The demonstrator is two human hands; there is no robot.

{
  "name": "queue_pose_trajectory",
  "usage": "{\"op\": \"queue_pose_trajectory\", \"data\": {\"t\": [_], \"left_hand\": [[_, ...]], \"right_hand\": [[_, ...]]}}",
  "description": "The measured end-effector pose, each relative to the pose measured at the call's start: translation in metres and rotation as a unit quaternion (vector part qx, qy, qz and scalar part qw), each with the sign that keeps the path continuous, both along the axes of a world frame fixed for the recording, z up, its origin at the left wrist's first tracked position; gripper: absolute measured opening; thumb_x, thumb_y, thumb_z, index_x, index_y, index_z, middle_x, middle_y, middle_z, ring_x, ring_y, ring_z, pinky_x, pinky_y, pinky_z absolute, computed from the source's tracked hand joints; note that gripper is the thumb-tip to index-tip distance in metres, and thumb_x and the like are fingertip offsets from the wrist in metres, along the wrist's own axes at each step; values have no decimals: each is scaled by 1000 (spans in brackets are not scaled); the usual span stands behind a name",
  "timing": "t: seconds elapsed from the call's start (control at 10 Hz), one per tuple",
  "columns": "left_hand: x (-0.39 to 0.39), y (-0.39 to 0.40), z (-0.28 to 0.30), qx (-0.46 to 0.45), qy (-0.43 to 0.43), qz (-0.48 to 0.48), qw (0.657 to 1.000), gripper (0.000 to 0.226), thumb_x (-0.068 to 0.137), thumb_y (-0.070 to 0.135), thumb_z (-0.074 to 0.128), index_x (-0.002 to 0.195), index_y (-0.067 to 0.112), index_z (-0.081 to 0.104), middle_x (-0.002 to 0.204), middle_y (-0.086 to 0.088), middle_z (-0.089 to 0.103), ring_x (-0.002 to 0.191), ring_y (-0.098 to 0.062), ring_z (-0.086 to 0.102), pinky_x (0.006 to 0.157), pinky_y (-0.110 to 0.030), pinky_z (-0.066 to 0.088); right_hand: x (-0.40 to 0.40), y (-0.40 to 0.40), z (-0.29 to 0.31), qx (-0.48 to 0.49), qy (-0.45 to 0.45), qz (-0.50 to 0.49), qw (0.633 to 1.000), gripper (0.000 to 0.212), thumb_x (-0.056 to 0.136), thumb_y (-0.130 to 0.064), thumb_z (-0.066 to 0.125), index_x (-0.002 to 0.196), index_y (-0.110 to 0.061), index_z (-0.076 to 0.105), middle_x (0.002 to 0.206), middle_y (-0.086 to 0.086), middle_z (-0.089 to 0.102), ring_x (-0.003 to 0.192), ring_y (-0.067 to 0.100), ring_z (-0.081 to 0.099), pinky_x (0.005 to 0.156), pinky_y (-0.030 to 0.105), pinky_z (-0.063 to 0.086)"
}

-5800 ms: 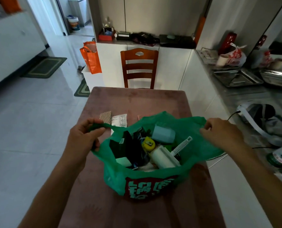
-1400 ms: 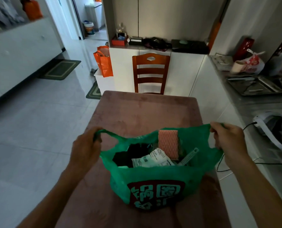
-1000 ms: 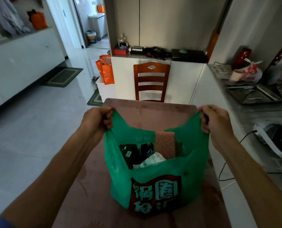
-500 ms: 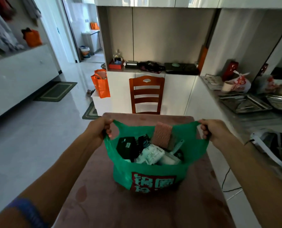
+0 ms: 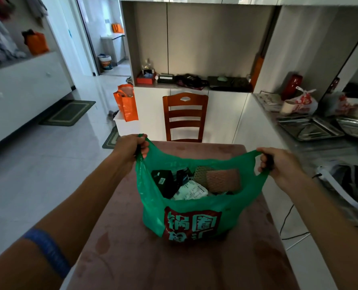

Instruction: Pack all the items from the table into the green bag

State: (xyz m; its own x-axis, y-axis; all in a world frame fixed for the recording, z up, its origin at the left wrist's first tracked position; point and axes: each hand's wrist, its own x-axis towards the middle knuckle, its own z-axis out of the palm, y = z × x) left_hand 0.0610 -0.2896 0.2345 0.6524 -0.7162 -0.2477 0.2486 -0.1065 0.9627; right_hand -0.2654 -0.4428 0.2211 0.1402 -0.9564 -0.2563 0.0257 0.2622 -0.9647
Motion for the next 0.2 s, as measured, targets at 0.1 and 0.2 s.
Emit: {"op": "queue_pose_trajectory", "data": {"t": [0.1,0.2], "left_hand": [[0,4,-3,23,-4,-5,1000,23,90,-1,47,109,-2,58,69,-11,56,55,-17,50,55,-30,42],[-7,5,-4,44,-50,-22,998,24,87,-3,53,109,1,61,76,-12,62,61,-17,56,57,-27,45]], "right_hand": [[5,1,3,-36,89,15,995,10,89,-7,59,86,1,64,59,12,55,47,25,50,55,34,47],[6,0,3,-41,124,18,991,9,90,-6,59,89,2,63,61,14,59,50,25,53,56,32,47]]}}
